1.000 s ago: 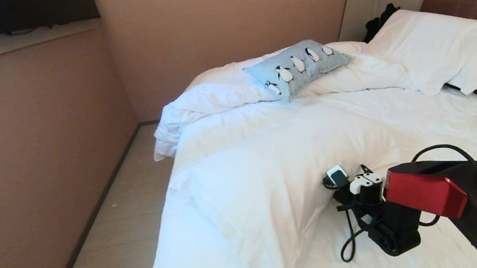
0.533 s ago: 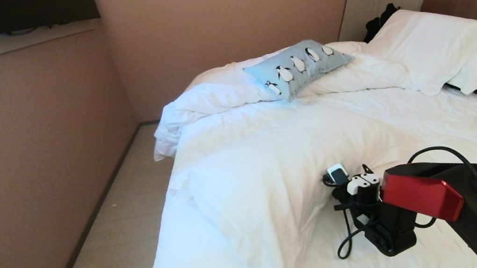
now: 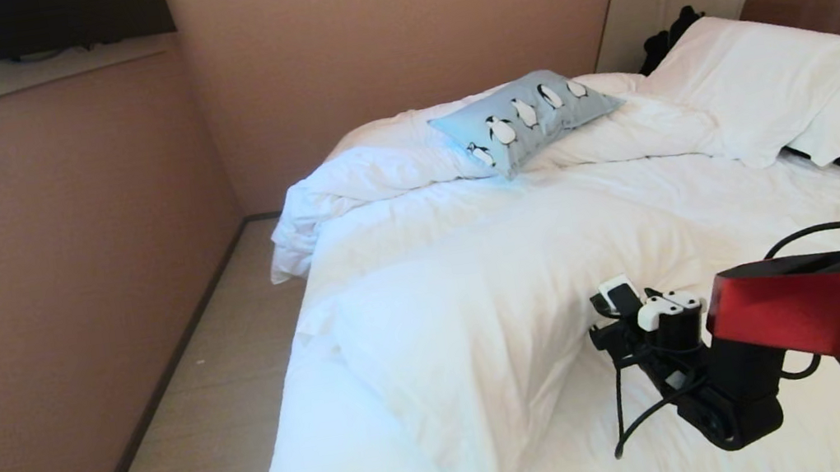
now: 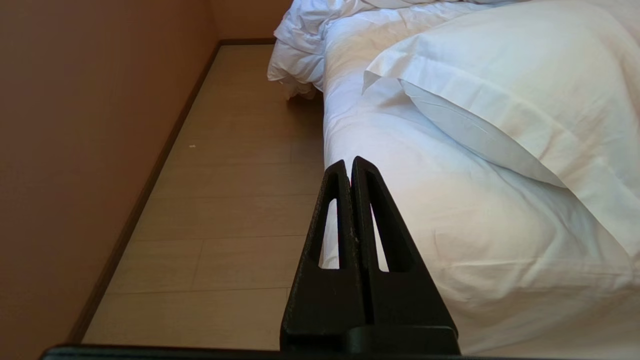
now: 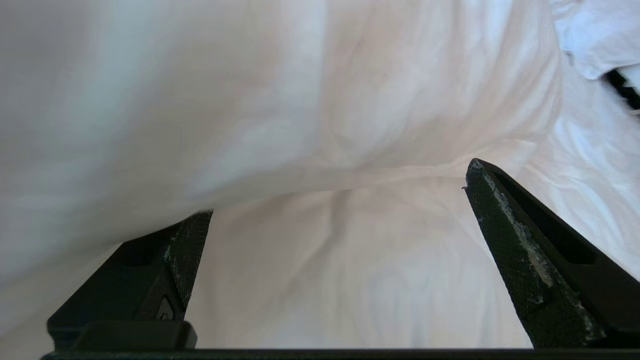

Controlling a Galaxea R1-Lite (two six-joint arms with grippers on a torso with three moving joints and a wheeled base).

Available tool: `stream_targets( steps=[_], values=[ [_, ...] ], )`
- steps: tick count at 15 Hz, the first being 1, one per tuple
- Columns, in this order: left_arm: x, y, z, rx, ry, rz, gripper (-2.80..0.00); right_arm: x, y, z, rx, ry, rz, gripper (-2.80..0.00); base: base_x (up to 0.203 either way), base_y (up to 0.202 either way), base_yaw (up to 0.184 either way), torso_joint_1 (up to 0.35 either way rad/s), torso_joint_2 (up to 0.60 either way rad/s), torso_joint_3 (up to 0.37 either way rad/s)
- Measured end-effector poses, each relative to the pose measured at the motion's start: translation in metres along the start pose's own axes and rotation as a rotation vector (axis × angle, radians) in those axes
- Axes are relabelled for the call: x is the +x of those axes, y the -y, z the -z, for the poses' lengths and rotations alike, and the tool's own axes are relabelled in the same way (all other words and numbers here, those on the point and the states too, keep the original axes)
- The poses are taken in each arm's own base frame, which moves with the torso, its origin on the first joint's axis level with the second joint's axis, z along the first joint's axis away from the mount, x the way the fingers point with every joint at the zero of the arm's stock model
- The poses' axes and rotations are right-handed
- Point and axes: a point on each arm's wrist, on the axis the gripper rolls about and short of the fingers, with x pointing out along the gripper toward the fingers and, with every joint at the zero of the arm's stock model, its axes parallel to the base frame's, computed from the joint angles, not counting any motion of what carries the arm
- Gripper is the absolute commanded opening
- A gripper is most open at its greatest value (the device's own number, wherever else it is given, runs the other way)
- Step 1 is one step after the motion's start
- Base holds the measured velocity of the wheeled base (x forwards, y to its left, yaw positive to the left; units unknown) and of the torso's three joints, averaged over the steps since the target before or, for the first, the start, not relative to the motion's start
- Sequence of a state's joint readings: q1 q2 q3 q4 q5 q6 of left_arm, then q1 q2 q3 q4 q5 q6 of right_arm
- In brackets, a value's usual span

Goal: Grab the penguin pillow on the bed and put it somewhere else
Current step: Pick up the pillow

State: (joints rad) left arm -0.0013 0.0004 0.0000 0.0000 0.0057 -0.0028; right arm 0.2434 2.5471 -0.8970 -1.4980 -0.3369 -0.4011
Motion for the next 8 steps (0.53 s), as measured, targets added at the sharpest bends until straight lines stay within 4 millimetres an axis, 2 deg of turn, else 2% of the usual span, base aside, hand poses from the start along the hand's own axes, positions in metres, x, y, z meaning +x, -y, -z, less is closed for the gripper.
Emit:
stream_targets(
  steps=[2,6,8],
  values=[
    [0.000,0.000,0.000,0.000,0.000,0.001,-2.80,-0.004,0.008,-0.017,0.072,0.036,-0.026,0.00,0.000,0.000,0.000,0.000,0.00,0.000],
    [0.000,0.000,0.000,0.000,0.000,0.000,-2.80,-0.018,0.024,-0.065,0.263,0.112,-0.077,0.00,0.000,0.000,0.000,0.000,0.00,0.000],
    [0.000,0.000,0.000,0.000,0.000,0.000,-2.80,-0.030,0.022,-0.071,0.359,0.065,-0.150,0.00,0.000,0.000,0.000,0.000,0.00,0.000]
  ],
)
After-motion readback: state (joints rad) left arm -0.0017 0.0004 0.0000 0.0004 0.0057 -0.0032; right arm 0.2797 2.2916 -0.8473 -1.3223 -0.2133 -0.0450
